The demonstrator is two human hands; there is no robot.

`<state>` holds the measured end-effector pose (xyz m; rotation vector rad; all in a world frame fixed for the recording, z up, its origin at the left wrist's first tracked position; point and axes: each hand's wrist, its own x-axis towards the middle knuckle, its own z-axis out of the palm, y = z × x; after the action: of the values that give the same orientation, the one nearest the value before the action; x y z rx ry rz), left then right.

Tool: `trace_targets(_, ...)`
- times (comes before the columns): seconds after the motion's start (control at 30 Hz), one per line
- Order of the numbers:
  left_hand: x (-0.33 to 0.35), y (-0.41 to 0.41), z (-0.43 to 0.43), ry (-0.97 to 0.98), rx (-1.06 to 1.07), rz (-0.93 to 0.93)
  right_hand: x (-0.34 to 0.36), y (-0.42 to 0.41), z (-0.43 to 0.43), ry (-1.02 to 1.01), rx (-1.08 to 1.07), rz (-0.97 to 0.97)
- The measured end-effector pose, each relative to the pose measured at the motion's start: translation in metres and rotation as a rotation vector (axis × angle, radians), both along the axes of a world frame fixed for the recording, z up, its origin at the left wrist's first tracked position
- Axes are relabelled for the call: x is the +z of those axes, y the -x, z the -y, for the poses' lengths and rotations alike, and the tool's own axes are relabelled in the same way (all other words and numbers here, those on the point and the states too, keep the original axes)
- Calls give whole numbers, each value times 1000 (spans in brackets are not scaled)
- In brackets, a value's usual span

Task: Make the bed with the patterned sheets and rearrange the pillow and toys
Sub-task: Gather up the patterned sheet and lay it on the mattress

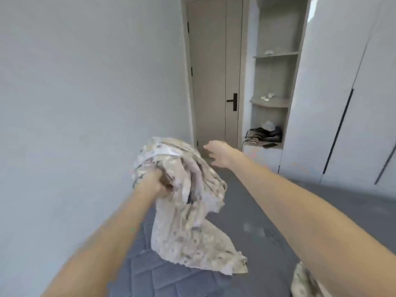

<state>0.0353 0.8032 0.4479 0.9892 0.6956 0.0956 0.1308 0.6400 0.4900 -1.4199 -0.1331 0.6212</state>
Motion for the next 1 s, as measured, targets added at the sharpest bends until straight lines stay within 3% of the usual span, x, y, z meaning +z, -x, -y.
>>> trace_targets(0.1,-65,-4,25,-152,-102,-179,-59,-12,48,225,88,-41)
trace_targets(0.2,-116,-12,80,-97,-163,-244,-114,-10,112,370,104,-123)
trace_targets(0.33,-166,-24,173,-154,-375,-295,-176,6,209,523,-46,-209)
trace_targets(0.47,-222,-29,278,-138,-523,-351,-230,30,320,799,-140,-230)
trace_targets(0.6,-288,-25,367,-104,-663,-502,-302,61,430,867,-216,-252)
trace_targets(0.7,-330,-25,422,-135,-747,-656,-351,84,500,995,-108,-357)
trace_targets(0.83,-380,-44,477,-233,-944,-715,-428,105,564,1160,212,-530)
trace_targets(1.0,-461,-54,523,-377,-1069,-687,-504,119,601,1223,173,-570)
